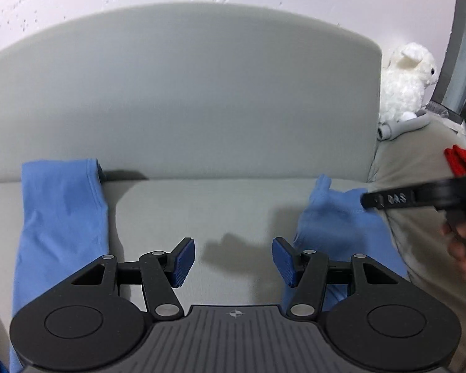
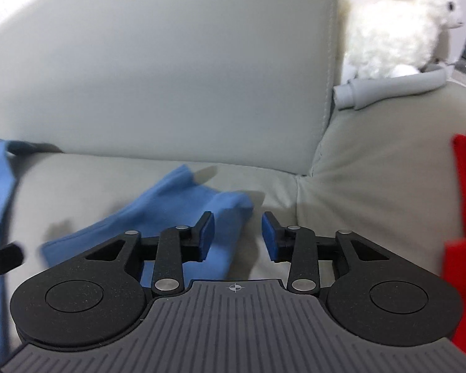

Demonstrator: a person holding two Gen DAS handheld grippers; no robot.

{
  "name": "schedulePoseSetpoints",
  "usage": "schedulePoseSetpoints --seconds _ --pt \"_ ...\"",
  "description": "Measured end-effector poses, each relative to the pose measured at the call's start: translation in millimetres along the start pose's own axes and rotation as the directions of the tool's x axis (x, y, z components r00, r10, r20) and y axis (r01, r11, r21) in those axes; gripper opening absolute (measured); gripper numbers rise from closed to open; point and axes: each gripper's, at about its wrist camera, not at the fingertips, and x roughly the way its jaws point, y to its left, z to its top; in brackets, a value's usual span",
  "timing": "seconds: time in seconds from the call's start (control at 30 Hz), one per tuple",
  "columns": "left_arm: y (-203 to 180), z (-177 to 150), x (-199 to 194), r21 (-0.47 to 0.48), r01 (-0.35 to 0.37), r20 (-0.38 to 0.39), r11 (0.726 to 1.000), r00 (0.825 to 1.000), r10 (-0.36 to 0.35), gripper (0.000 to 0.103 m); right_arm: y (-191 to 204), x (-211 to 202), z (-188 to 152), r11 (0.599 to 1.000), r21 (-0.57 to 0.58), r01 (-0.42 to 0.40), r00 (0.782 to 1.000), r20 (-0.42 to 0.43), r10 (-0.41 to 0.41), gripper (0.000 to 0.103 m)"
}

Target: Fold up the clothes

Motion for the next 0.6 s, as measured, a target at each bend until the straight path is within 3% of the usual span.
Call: schedulePoseSetpoints --seconds 0.07,0.1,0.17,0.2,0.3,0.33,0.37,0.47,0.5,0.6 --pt "-1.6 -1.0 2.9 -0.011 0.019 -0.010 1.000 1.000 -0.019 0.054 -1.2 16.6 2.7 0.999 0.016 -0.036 0.998 -0.059 0.037 0.044" --pt "-1.1 -1.4 3.4 -0.014 0.024 -0.014 1.000 1.000 -0.024 0.054 -0.6 21.1 3.8 0.999 0.012 -0.041 0.996 -0.075 0.042 0.038" --pt "-0.6 -2.4 5.3 -0.012 0.027 -0.023 1.000 0.999 -0.027 0.054 4.5 20.3 6.0 0.999 -0.032 -0.037 0.996 -0.080 0.035 0.020" --pt "0.4 -3.4 4.6 -0.013 0.023 -0.027 1.000 0.999 -0.023 0.054 9.2 16.1 8.2 0.997 -0.066 -0.041 0.997 -0.074 0.036 0.006" --pt "5.1 -4.4 3.8 -0.021 0.010 -0.032 1.000 0.999 -0.011 0.054 22.4 0.8 16.0 0.985 -0.172 0.008 1.000 -0.015 -0.011 0.005" --pt "7.9 -4.0 3.0 -0.029 0.002 -0.028 1.000 1.000 -0.003 0.054 26.3 -5.9 21.3 0.976 -0.214 0.051 0.998 0.039 -0.043 0.005" --pt "10.7 -3.6 4.4 -0.036 -0.005 -0.023 0.999 1.000 0.004 0.054 30.3 -15.1 29.5 0.959 -0.259 0.114 0.989 0.121 -0.085 0.005" --pt "16.4 -1.0 5.2 -0.047 -0.028 -0.005 0.998 1.000 0.028 0.055 35.4 -34.0 57.2 0.914 -0.308 0.264 0.931 0.328 -0.159 0.005" --pt "17.2 -0.7 5.5 -0.051 -0.031 -0.005 0.998 1.000 0.031 0.055 36.3 -35.9 65.8 0.902 -0.316 0.294 0.914 0.368 -0.169 0.005" --pt "18.0 -1.8 9.2 -0.054 -0.036 -0.019 0.998 0.999 0.035 0.055 40.0 -28.3 78.3 0.877 -0.340 0.338 0.895 0.403 -0.189 0.006"
